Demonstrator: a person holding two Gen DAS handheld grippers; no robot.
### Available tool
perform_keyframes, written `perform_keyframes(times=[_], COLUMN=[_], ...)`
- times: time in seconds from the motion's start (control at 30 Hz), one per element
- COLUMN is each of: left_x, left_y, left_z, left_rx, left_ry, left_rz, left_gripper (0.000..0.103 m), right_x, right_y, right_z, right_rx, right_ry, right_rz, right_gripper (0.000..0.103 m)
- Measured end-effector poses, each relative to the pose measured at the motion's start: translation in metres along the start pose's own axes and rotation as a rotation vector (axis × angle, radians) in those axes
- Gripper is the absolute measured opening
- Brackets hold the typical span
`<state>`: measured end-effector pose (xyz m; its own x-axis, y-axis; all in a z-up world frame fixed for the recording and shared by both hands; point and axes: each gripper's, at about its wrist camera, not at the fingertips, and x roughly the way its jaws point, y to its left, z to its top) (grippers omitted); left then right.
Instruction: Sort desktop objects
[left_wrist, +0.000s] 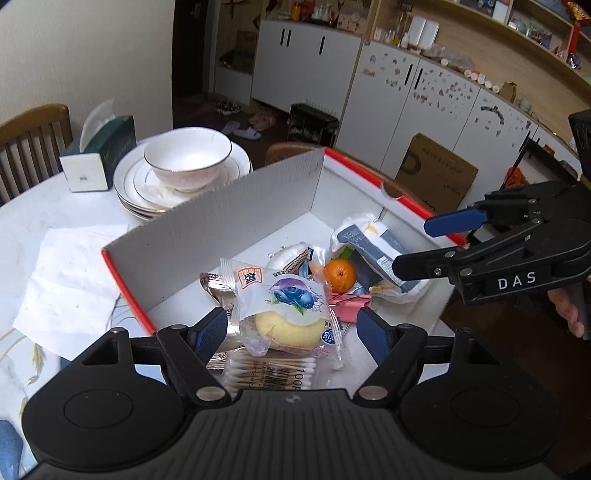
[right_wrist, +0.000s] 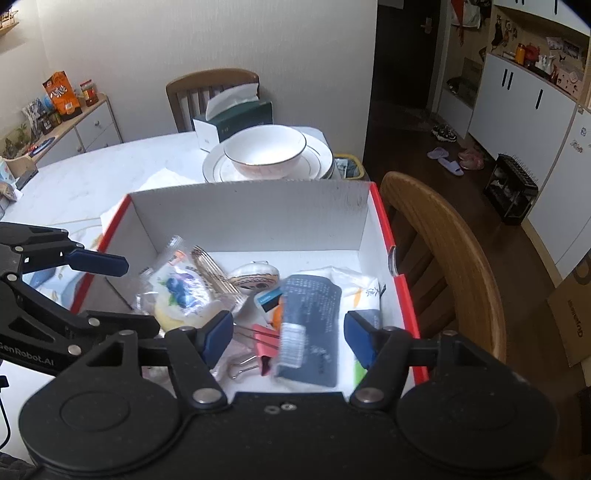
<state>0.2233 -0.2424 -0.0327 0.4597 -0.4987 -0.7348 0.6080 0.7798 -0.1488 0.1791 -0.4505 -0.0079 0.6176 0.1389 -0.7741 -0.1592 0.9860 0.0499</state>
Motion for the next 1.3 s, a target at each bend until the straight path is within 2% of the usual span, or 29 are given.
perform_keyframes(times=[0.4,0.63,0.8,1.03,1.1,1.23,1.3], left_x=[-0.054,-0.072,-0.083,-0.094,-0.096,-0.099,-0.100], left_y=[-0.006,-0.005,-0.002,0.003,0.004,0.004,0.005], left_z=[-0.012,-0.022,-0.029,-0.039,-0.042,-0.047,-0.049], left_rx=[0.039,0.059,0.069,0.068,0.070,0.078,0.078], left_ry=[-0.117,-0.129,-0.143,-0.149,-0.150,-0.155,-0.158], left_rz=[-0.002,-0.012,-0.010,-0.012,-0.013,-0.014,-0.019], left_gripper=[0.076,0.076,0.076,0.077,0.085,0.087,0.093], right_x=[-0.036,-0.054,-0.061,-0.073,-0.076,-0.082,-0.085], right_y=[0.039,0.062,0.069,0.076,0.078,0.081,0.083], right_z=[-0.013,-0.022,-0.029,-0.038,-0.041,-0.046,-0.049], right_rx=[0.000,-0.018,0.016,0.048,0.057,0.070,0.071], right_ry=[-0.092,-0.155,-0.185,-0.240,-0.252,-0.275,-0.294], right_rz=[0.012,-0.021,-0.021,-0.031,-0.036,-0.052,-0.066], right_gripper=[0.068,0.070,0.071,0.077,0.078,0.079,0.080])
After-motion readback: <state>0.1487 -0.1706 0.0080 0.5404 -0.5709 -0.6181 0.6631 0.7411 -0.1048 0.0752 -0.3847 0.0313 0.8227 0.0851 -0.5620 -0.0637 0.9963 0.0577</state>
